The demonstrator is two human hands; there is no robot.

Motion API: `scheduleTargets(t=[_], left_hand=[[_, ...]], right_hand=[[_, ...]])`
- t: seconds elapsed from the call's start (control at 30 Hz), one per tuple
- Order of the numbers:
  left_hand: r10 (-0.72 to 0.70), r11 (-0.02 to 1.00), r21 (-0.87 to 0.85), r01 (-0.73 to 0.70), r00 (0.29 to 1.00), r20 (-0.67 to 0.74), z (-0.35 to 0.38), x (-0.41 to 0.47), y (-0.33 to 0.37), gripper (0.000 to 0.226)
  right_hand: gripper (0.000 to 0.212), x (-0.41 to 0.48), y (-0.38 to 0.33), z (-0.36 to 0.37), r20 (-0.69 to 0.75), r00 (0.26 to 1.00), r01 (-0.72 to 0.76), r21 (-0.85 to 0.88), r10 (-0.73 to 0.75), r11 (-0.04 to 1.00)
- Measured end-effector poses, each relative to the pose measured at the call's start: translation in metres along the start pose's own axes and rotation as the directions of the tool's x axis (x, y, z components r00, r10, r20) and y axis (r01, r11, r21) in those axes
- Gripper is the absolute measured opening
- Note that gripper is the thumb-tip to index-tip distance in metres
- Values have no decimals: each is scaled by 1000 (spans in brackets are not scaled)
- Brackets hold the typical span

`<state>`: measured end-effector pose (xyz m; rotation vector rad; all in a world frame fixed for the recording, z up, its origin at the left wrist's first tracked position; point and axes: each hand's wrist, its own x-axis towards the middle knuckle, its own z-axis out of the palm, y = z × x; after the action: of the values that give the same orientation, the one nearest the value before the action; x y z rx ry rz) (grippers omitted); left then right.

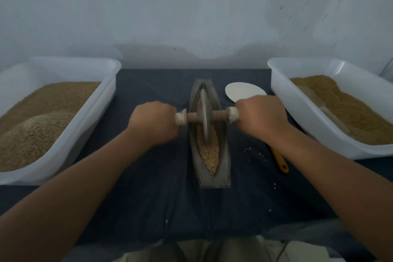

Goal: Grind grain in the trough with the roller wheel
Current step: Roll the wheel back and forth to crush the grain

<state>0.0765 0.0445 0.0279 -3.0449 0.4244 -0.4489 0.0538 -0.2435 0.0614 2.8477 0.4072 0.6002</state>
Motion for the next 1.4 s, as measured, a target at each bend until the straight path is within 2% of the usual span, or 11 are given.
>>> scheduleTargets(t=[0.13,0.2,0.33,0.47,0.53,0.63,0.8,1.0,1.17,1.3,1.4], left_hand=[[80,995,66,-75,993,-88,-5,-36,3,31],[61,997,40,-60,998,-31,-4,-30,2,30],[-21,1000,14,20,998,57,-6,23,-1,31],[-10,999,37,6,994,108,-21,54,2,29],[16,999,45,-22,992,124,-26,41,5,25],[58,996,55,-65,992,112,-28,0,8,24],[78,993,83,-82,996,50,-23,-36,6,28],[-18,998,65,13,997,77,-23,41,6,31],[-2,999,39,-3,992,124,-25,29,8,27],[56,995,80,-59,998,38,-22,-38,6,31],[68,993,94,-69,998,9,-20,-47,4,33]], right_hand=[[54,-37,1,-2,3,1000,29,-10,-29,1000],[57,-30,1,1,7,1000,17,-42,-17,999],[42,19,6,17,-42,999,-18,22,19,1000],[28,39,8,19,20,994,-108,81,107,991],[31,24,8,19,29,994,-104,92,102,990],[39,-13,6,14,84,995,-55,-16,56,998],[63,-44,0,2,-19,1000,-8,4,8,1000],[30,28,6,24,-48,995,-87,59,90,994],[26,13,6,14,-75,994,-70,101,78,992],[47,-40,1,0,6,999,37,34,-37,999],[56,-47,1,-1,4,1000,12,18,-12,1000]])
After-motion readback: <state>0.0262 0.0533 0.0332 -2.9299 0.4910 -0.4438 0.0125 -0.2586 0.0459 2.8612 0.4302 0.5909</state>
